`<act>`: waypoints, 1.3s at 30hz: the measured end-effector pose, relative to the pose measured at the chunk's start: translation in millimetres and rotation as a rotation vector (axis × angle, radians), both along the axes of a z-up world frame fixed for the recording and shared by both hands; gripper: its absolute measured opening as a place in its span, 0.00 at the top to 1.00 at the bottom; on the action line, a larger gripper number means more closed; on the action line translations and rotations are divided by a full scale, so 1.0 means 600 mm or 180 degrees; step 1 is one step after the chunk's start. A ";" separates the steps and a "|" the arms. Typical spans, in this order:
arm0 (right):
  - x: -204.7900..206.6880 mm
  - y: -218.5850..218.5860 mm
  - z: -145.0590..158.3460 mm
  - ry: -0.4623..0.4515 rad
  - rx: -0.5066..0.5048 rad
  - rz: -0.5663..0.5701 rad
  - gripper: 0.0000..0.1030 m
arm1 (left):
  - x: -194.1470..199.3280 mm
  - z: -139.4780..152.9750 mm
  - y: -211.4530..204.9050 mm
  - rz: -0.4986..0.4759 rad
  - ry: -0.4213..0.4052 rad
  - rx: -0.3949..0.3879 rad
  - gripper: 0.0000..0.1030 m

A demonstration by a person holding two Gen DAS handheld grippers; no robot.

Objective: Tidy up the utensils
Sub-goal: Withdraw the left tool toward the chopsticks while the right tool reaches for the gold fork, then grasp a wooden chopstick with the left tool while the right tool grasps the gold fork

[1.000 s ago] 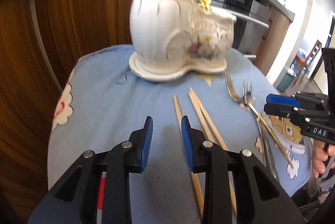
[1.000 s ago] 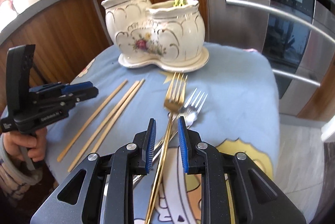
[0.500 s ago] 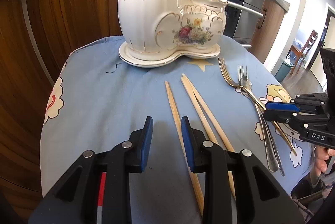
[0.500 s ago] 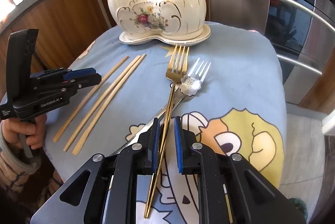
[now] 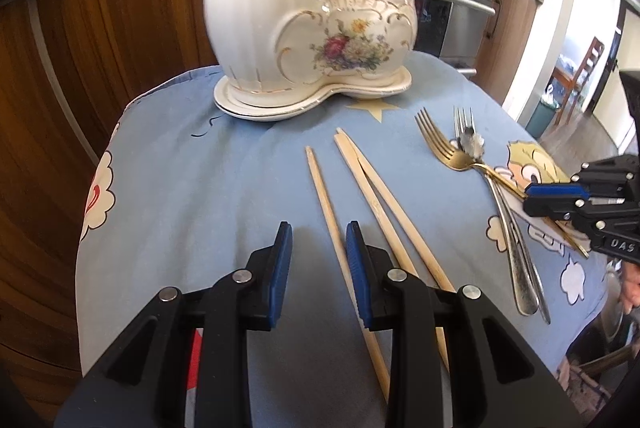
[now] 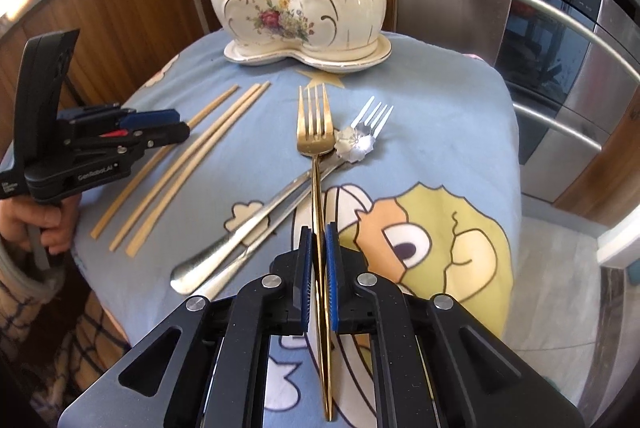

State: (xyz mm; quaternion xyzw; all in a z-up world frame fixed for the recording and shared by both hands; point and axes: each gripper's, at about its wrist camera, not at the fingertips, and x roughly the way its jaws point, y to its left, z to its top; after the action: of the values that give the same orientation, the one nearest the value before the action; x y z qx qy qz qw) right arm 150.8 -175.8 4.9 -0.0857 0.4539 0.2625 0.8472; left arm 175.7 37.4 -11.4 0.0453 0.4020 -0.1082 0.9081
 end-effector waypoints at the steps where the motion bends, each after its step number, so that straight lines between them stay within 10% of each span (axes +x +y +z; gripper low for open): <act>1: 0.002 0.001 0.000 0.0021 -0.0026 0.0017 0.92 | -0.001 0.000 -0.003 -0.0008 -0.0001 0.0036 0.73; 21: 0.100 0.087 0.006 0.0695 -0.0866 0.0970 0.90 | 0.091 0.022 -0.012 -0.0631 0.1161 0.0414 0.83; 39: 0.098 0.039 0.084 0.0189 -0.0115 0.0659 0.93 | 0.074 0.063 0.064 -0.0372 0.0896 0.0111 0.96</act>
State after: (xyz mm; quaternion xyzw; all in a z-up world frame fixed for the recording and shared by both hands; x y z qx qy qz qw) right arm 209.7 -152.2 55.0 -0.1395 0.4721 0.3429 0.8000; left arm 220.0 76.0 26.3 0.0688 0.5239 -0.1592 0.8340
